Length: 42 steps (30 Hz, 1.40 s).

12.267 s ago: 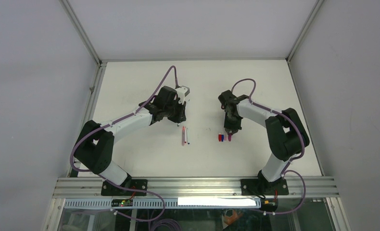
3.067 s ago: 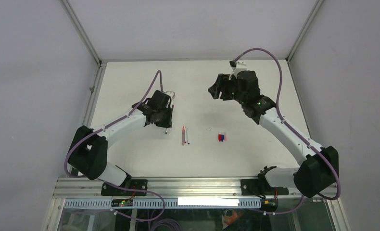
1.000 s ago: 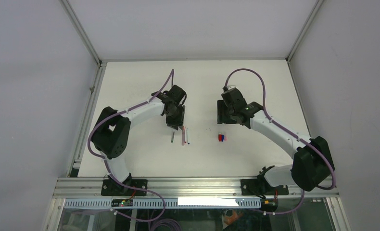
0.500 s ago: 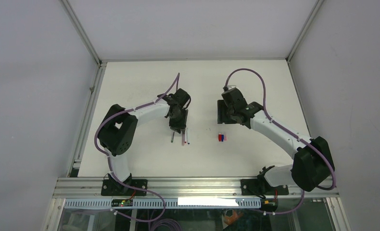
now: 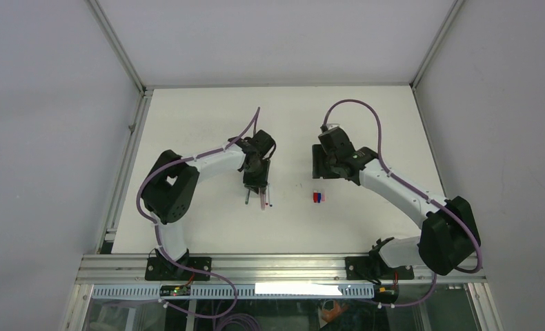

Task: Insert the pens into the pen caps

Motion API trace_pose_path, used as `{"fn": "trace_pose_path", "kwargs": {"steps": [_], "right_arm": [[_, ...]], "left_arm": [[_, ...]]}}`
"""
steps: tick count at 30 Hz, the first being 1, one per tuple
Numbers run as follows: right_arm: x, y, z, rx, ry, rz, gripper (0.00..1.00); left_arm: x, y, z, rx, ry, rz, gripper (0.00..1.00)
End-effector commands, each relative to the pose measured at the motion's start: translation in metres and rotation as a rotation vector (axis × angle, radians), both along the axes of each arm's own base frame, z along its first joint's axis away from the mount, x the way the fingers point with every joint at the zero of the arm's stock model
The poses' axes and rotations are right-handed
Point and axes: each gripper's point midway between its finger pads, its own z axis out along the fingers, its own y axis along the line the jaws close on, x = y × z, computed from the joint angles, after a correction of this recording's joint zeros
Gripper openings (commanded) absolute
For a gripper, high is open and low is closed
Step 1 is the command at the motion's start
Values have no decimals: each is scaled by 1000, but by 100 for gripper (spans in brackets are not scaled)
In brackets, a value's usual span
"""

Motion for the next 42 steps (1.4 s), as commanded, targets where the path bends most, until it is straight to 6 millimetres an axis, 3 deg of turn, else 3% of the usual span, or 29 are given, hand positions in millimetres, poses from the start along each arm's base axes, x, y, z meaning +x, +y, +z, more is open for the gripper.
{"fn": "trace_pose_path", "kwargs": {"steps": [1,13,27,34,42], "right_arm": [[6,2,15,36,-57,-8,54],[4,2,12,40,-45,-10,54],[0,-1,7,39,-27,-27,55],[-13,-11,-10,58,64,-74,45],[-35,-23,-28,8,161,-96,42]], "left_arm": [[-2,2,-6,37,-10,17,27],[-25,11,-10,72,20,29,27],[-35,13,-20,105,42,37,29],[-36,19,-24,128,42,51,18],[-41,25,-32,155,53,51,9]]}}
